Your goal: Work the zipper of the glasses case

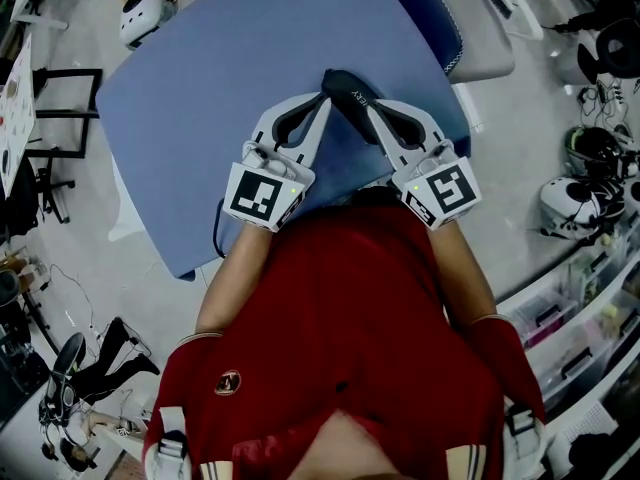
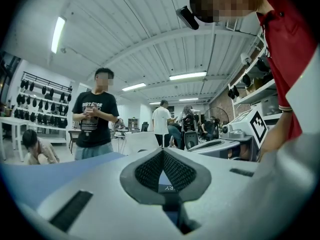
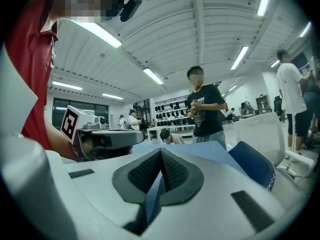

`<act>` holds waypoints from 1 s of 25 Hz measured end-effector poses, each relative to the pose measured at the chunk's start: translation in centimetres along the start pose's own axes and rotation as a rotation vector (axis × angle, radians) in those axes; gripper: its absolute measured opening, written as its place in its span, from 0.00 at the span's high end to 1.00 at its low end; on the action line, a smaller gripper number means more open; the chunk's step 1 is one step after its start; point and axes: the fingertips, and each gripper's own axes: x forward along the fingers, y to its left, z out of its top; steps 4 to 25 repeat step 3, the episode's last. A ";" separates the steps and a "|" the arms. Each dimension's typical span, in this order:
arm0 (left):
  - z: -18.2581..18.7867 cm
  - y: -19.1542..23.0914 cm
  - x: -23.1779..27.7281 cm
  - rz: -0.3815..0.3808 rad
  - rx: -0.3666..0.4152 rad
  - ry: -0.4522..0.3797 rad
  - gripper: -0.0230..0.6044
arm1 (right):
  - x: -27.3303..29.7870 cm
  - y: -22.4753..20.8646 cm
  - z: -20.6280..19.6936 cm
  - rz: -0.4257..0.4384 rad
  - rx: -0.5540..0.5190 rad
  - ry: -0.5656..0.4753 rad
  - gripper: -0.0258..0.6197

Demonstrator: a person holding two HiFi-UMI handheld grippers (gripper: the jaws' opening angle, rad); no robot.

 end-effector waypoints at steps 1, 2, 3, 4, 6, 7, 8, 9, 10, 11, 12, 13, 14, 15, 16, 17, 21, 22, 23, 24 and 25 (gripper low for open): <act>0.0 -0.1 0.1 0.000 0.000 0.002 0.95 | -0.2 -0.1 0.0 -0.001 0.000 0.000 0.96; -0.1 -0.2 0.1 0.001 0.000 0.005 0.95 | -0.4 -0.2 -0.1 -0.003 0.001 0.001 0.96; -0.2 -0.4 0.2 0.001 -0.001 0.008 0.95 | -0.6 -0.3 -0.2 -0.004 0.001 0.002 0.96; -0.2 -0.4 0.2 0.001 -0.001 0.008 0.95 | -0.6 -0.3 -0.2 -0.004 0.001 0.002 0.96; -0.2 -0.4 0.2 0.001 -0.001 0.008 0.95 | -0.6 -0.3 -0.2 -0.004 0.001 0.002 0.96; -0.2 -0.4 0.2 0.001 -0.001 0.008 0.95 | -0.6 -0.3 -0.2 -0.004 0.001 0.002 0.96; -0.2 -0.4 0.2 0.001 -0.001 0.008 0.95 | -0.6 -0.3 -0.2 -0.004 0.001 0.002 0.96; -0.2 -0.4 0.2 0.001 -0.001 0.008 0.95 | -0.6 -0.3 -0.2 -0.004 0.001 0.002 0.96; -0.2 -0.4 0.2 0.001 -0.001 0.008 0.95 | -0.6 -0.3 -0.2 -0.004 0.001 0.002 0.96; -0.2 -0.4 0.2 0.001 -0.001 0.008 0.95 | -0.6 -0.3 -0.2 -0.004 0.001 0.002 0.96; -0.2 -0.4 0.2 0.001 -0.001 0.008 0.95 | -0.6 -0.3 -0.2 -0.004 0.001 0.002 0.96; -0.2 -0.4 0.2 0.001 -0.001 0.008 0.95 | -0.6 -0.3 -0.2 -0.004 0.001 0.002 0.96; -0.2 -0.4 0.2 0.001 -0.001 0.008 0.95 | -0.6 -0.3 -0.2 -0.004 0.001 0.002 0.96; -0.2 -0.4 0.2 0.001 -0.001 0.008 0.95 | -0.6 -0.3 -0.2 -0.004 0.001 0.002 0.96; -0.2 -0.4 0.2 0.001 -0.001 0.008 0.95 | -0.6 -0.3 -0.2 -0.004 0.001 0.002 0.96; -0.2 -0.4 0.2 0.001 -0.001 0.008 0.95 | -0.6 -0.3 -0.2 -0.004 0.001 0.002 0.96; -0.2 -0.4 0.2 0.001 -0.001 0.008 0.95 | -0.6 -0.3 -0.2 -0.004 0.001 0.002 0.96; -0.2 -0.4 0.2 0.001 -0.001 0.008 0.95 | -0.6 -0.3 -0.2 -0.004 0.001 0.002 0.96; -0.2 -0.4 0.2 0.001 -0.001 0.008 0.95 | -0.6 -0.3 -0.2 -0.004 0.001 0.002 0.96; -0.2 -0.4 0.2 0.001 -0.001 0.008 0.95 | -0.6 -0.3 -0.2 -0.004 0.001 0.002 0.96; -0.2 -0.4 0.2 0.001 -0.001 0.008 0.95 | -0.6 -0.3 -0.2 -0.004 0.001 0.002 0.96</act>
